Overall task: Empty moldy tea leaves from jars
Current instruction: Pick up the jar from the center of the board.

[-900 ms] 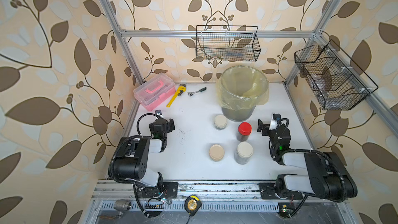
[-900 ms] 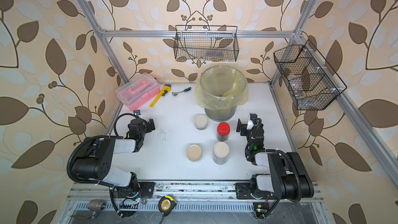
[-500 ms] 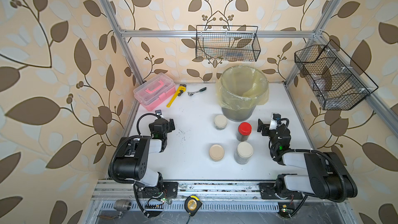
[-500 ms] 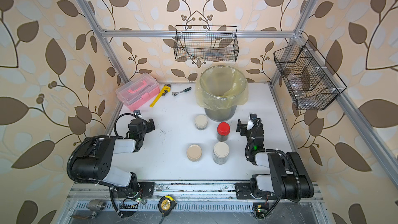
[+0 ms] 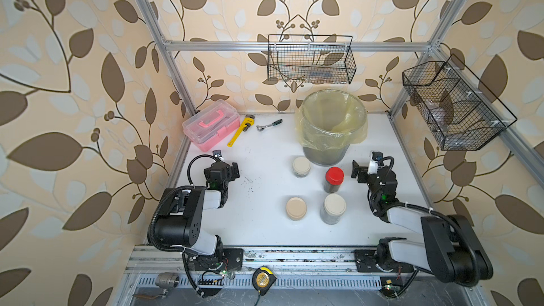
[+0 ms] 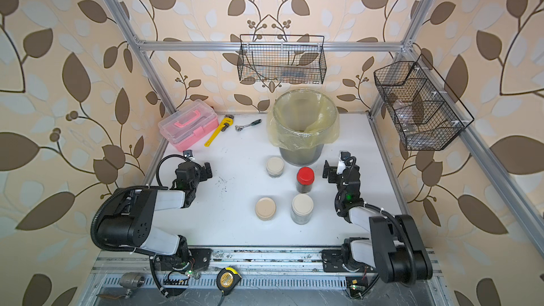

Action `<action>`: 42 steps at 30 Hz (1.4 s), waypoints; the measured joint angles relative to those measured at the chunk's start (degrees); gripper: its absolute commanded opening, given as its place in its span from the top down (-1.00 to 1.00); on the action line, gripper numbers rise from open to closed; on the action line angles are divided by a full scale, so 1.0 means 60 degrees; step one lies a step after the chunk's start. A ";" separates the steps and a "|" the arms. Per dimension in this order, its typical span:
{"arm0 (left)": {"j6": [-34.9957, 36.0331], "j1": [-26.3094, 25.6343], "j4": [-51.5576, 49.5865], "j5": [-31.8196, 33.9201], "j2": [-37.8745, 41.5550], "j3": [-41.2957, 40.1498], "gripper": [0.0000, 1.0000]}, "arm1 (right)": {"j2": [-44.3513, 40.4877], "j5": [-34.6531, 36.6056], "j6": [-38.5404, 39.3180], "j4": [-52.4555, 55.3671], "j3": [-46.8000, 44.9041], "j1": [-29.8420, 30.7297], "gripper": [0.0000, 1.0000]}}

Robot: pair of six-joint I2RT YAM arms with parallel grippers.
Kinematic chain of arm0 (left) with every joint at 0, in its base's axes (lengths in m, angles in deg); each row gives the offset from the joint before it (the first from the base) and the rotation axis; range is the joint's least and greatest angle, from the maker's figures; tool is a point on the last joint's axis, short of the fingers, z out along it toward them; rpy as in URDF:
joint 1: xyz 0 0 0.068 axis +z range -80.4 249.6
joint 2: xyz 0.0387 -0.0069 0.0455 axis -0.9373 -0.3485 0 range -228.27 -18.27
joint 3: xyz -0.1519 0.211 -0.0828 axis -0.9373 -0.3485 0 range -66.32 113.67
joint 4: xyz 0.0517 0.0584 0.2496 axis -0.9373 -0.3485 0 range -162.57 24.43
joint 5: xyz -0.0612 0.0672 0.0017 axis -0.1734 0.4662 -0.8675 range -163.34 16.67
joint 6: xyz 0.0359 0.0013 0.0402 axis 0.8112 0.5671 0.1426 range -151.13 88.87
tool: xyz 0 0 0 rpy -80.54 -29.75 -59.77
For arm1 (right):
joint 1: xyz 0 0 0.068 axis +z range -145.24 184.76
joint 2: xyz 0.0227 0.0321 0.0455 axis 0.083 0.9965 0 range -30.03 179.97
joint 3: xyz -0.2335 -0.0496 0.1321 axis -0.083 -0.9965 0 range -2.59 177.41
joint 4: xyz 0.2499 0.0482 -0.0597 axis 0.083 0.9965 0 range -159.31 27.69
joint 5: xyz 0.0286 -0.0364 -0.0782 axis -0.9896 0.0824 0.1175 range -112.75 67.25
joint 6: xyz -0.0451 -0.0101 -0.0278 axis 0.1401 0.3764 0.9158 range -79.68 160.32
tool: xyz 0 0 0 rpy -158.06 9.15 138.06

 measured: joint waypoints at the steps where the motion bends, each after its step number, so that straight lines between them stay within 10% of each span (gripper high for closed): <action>1: 0.0000 0.0000 -0.0055 0.0029 0.0379 -0.0080 -0.98 | -0.0568 0.0259 -0.0138 0.0481 0.0251 0.0047 -1.00; 9: -0.2131 0.0000 -0.3275 0.0787 0.5340 0.0517 -0.98 | -0.3956 0.0750 -0.2029 0.4557 0.2073 0.0095 -1.00; 14: -0.4386 -0.0004 -0.5788 -0.0747 0.6051 0.2911 -0.98 | -0.4656 -0.0459 -0.3104 0.7147 0.3493 0.0892 -1.00; 28: -0.4309 -0.5584 -0.8714 -0.1963 0.1515 0.5923 -0.98 | -0.2943 0.0535 -0.3563 1.0491 0.5468 0.8127 -1.00; 42: -0.2619 -0.6969 -0.9278 -0.1359 -0.2845 0.8506 -0.98 | -0.2725 0.1690 -0.3563 1.0641 0.5486 0.8655 -1.00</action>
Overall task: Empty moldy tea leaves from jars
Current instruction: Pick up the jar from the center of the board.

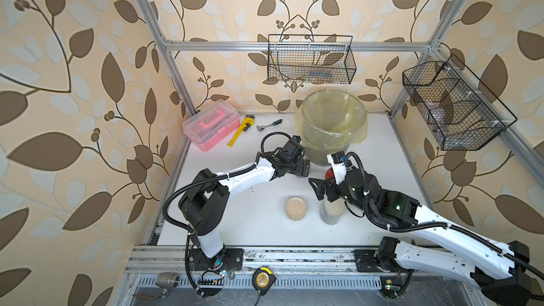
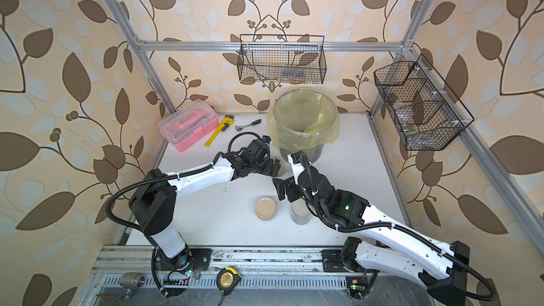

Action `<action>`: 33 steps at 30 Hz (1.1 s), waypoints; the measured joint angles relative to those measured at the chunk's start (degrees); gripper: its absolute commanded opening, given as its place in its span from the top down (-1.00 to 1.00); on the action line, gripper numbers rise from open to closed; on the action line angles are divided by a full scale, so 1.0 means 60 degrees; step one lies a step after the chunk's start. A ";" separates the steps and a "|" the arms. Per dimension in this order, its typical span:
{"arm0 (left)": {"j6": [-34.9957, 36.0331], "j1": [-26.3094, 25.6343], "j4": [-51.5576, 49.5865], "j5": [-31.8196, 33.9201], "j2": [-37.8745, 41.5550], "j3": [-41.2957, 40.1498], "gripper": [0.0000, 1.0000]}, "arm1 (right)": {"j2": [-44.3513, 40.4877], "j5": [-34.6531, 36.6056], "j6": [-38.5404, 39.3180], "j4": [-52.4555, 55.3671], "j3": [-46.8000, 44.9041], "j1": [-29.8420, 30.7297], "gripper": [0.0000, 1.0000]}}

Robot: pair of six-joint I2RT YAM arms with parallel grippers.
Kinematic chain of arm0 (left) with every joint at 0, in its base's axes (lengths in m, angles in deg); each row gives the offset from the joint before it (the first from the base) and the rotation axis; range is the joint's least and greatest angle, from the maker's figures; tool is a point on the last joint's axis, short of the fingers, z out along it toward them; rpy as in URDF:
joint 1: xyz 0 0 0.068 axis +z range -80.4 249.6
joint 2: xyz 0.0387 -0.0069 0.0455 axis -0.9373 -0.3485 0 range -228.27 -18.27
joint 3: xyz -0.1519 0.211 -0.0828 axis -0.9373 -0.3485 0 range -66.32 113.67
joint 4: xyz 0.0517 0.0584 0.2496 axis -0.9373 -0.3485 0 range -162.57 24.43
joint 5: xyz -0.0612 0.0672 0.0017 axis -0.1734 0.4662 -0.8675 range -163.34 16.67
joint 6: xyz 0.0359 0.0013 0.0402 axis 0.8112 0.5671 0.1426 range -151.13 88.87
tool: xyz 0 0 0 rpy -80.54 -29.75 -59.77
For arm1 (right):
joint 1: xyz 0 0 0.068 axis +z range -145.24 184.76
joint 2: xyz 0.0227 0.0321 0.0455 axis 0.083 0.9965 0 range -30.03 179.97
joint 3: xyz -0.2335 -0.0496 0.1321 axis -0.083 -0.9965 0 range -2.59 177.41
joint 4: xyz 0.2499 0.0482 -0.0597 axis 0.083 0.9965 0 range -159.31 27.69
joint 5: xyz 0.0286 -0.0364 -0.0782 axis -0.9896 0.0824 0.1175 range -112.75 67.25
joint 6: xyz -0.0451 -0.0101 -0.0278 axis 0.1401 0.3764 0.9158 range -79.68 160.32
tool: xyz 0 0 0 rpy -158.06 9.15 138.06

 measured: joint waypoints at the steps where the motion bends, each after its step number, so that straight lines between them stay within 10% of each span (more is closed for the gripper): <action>1: 0.0036 0.0004 -0.0004 0.0029 -0.0153 0.0106 -0.98 | -0.0025 0.0047 0.0000 -0.0007 0.0000 0.0000 -1.00; 25: 0.0550 -0.0189 -0.0160 -0.0025 -0.1636 0.1078 -0.98 | -0.0273 0.0240 -0.0040 -0.0015 -0.0157 -0.0127 -1.00; 33: 0.0699 -0.0193 -0.0284 0.0244 -0.1661 0.1078 -0.65 | -0.0386 0.0229 -0.0117 -0.0033 -0.0335 -0.0306 -1.00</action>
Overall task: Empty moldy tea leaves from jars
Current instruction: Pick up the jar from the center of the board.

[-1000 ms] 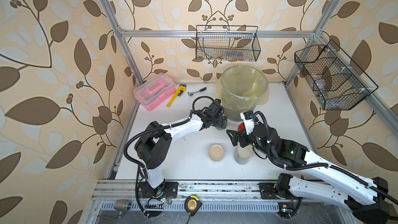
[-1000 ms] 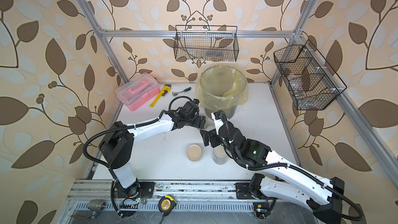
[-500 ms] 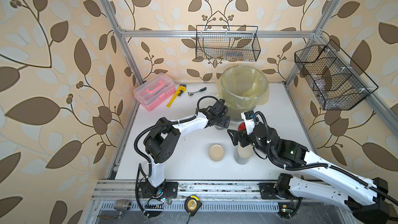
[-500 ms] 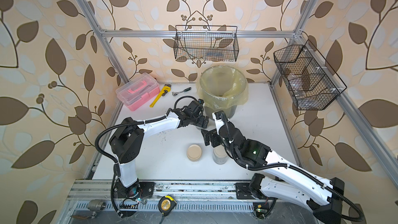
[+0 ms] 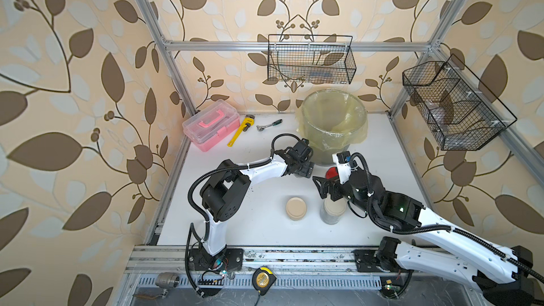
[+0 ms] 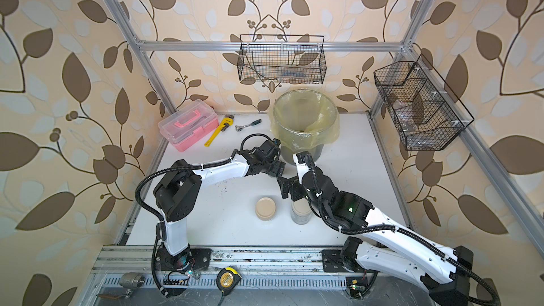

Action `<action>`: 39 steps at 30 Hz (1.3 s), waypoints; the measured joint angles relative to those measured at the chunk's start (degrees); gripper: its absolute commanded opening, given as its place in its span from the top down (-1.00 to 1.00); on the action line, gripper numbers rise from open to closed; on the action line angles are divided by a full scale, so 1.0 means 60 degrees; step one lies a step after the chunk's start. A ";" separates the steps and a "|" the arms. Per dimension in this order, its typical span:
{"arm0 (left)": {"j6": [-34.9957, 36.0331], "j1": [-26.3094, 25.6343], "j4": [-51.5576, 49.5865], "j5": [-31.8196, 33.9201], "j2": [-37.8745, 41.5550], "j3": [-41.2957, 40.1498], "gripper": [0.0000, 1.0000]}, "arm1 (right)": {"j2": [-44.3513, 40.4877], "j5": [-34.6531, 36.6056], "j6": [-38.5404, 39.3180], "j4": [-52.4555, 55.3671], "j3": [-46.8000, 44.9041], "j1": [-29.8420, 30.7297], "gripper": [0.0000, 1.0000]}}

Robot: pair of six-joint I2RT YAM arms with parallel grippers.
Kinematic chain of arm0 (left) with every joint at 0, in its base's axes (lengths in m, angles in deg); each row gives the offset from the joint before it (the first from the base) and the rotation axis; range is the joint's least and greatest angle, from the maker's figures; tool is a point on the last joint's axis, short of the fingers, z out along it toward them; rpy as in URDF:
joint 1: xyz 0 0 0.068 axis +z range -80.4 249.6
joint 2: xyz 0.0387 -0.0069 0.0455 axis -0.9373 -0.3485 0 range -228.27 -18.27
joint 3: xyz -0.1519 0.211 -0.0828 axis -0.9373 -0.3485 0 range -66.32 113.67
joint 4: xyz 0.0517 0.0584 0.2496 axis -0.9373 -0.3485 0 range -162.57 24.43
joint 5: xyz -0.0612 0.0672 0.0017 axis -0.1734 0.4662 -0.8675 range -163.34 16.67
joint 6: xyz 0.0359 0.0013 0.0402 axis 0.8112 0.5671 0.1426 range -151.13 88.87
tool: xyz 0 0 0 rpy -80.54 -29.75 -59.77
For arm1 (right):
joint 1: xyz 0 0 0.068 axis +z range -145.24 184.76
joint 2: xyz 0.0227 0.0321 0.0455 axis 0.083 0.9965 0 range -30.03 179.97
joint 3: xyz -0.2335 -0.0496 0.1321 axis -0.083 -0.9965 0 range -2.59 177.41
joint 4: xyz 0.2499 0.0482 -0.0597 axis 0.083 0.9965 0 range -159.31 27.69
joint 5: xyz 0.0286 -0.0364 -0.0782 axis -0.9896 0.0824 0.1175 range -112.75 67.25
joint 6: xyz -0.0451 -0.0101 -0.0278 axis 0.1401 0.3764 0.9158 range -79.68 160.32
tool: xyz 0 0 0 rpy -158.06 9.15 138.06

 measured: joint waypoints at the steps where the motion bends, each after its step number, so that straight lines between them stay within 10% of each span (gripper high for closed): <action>1: 0.0007 -0.0004 -0.0004 0.0029 0.0000 0.0004 -0.61 | -0.0036 -0.0011 -0.0007 -0.0029 -0.0047 -0.0073 -1.00; 16: -0.0732 -0.0029 -0.0251 0.0404 0.1242 -0.1224 -0.08 | -0.0528 -0.2164 0.0324 -0.1504 -0.1009 -0.2524 -0.97; 29: -0.2331 0.1399 -0.0867 -0.0991 0.6058 -0.1712 0.02 | -0.0055 -0.3891 0.4885 -0.5625 -0.2109 -0.1574 -1.00; 39: -0.2736 0.1388 -0.1133 -0.2911 0.6433 -0.1075 0.02 | 0.2809 -0.4521 0.6805 -0.8255 -0.1869 -0.1246 -1.00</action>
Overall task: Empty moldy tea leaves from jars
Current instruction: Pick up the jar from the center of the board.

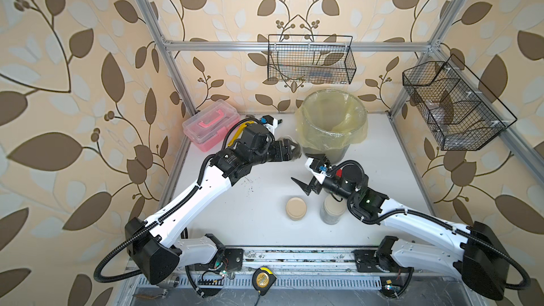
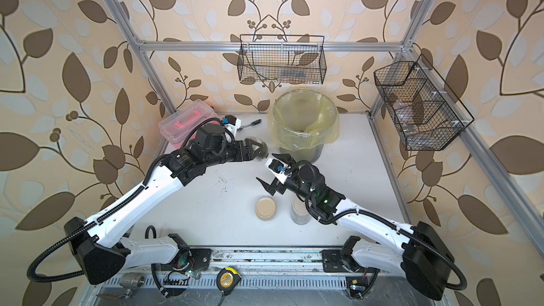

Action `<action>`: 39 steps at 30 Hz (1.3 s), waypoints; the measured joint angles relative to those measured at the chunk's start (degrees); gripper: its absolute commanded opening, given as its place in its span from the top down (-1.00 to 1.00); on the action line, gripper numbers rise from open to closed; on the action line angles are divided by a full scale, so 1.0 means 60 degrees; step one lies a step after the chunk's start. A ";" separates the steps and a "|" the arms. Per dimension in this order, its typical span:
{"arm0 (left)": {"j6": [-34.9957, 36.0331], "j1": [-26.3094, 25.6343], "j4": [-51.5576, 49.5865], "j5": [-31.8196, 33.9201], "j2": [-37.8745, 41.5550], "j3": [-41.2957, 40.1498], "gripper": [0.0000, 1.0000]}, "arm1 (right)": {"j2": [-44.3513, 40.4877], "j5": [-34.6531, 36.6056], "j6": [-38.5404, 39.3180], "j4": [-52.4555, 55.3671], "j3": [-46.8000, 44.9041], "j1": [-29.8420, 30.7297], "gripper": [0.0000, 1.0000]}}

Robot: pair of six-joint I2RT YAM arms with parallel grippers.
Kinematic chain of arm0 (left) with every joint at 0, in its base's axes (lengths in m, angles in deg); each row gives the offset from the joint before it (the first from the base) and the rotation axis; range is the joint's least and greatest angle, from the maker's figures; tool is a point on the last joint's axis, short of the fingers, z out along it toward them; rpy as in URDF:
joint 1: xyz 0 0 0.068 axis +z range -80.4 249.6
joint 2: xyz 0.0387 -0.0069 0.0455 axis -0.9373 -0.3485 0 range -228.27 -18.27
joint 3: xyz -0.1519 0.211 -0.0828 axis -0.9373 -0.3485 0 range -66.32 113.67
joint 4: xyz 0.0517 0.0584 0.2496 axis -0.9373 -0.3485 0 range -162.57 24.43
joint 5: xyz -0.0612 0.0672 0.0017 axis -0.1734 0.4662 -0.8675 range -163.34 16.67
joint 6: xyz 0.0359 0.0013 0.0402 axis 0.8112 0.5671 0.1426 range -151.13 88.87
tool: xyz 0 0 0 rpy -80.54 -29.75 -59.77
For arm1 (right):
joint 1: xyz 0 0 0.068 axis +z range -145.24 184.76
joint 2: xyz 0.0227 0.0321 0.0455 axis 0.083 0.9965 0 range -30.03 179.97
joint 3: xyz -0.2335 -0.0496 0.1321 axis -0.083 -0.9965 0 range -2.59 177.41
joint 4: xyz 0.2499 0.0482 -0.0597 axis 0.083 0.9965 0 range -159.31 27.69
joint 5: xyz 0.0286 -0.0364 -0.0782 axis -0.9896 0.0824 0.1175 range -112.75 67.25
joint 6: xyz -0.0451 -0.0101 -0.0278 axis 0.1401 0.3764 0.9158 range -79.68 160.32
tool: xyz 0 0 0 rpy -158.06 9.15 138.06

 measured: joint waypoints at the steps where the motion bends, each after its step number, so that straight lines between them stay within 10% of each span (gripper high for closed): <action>1: -0.0018 0.0000 -0.0040 -0.0095 0.0000 0.0000 0.02 | 0.0200 0.0015 0.0004 -0.0146 0.0109 -0.0011 -1.00; 11: -0.0270 0.0051 0.0018 -0.1016 0.0106 0.0000 0.01 | 0.0973 -0.0430 -0.0324 -0.1854 0.0441 -0.0415 -0.98; 22: -0.0590 0.0076 0.0142 -0.1508 0.0106 0.0004 0.00 | 0.1504 -0.1133 -0.0423 -0.2677 0.0597 -0.0652 -0.49; 26: -0.0645 0.0076 0.0149 -0.1443 0.0106 0.0000 -0.96 | 0.1534 -0.1162 -0.0510 -0.2718 0.0601 -0.0667 -0.24; 39: 0.0929 0.0055 0.0007 -0.1708 0.0554 0.0430 -0.98 | 0.1067 -0.1723 -0.0976 -0.2634 0.0601 -0.0969 0.19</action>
